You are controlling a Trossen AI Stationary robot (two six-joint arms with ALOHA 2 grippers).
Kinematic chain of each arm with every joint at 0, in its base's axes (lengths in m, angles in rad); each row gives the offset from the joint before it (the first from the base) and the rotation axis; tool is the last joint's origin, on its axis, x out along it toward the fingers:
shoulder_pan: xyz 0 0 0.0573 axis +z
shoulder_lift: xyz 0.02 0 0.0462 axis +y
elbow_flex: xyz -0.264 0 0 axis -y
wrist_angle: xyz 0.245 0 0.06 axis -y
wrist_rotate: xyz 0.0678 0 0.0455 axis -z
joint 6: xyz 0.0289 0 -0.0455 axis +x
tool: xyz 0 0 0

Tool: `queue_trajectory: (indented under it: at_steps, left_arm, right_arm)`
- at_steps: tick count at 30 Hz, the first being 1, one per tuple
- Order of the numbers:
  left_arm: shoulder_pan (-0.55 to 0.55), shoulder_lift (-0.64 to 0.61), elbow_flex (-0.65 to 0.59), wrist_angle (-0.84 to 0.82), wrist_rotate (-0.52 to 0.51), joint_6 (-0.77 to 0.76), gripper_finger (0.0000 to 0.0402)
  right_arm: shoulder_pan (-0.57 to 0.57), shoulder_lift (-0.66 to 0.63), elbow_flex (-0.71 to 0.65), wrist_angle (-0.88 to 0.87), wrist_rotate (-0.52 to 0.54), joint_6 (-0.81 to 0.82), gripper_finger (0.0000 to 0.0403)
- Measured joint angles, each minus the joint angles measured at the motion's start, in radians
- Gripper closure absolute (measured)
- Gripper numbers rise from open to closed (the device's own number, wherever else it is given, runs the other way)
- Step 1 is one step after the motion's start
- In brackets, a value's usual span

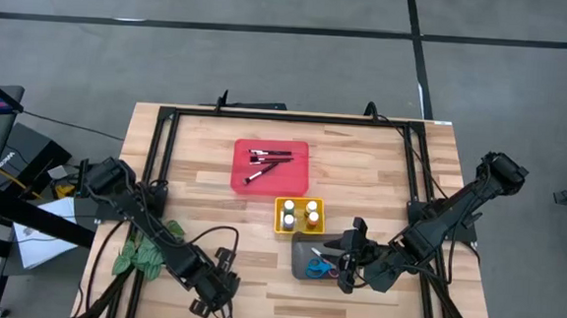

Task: Pick & Place Paint Supplies
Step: Put the green scissors into the black bin

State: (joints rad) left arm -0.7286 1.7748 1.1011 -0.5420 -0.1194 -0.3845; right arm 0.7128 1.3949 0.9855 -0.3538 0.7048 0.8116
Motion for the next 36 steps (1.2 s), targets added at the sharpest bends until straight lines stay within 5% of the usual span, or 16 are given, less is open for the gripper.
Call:
queue_trajectory:
  at_steps: [15,21,36]
  left_arm:
    - [0.065,-0.002,-0.012,-0.026,-0.044,-0.377,0.0401]
    - [0.068,-0.040,-0.107,0.155,-0.119,-0.431,0.0401]
    - [0.053,-0.260,-0.433,0.740,-0.723,-0.380,0.0401]
  right_arm:
    - [0.000,0.000,0.000,-0.004,0.000,-0.002,0.0269]
    - [0.002,0.000,0.000,-0.004,-0.001,-0.007,0.0269]
    - [-0.011,0.007,0.000,0.030,0.028,-0.046,0.0269]
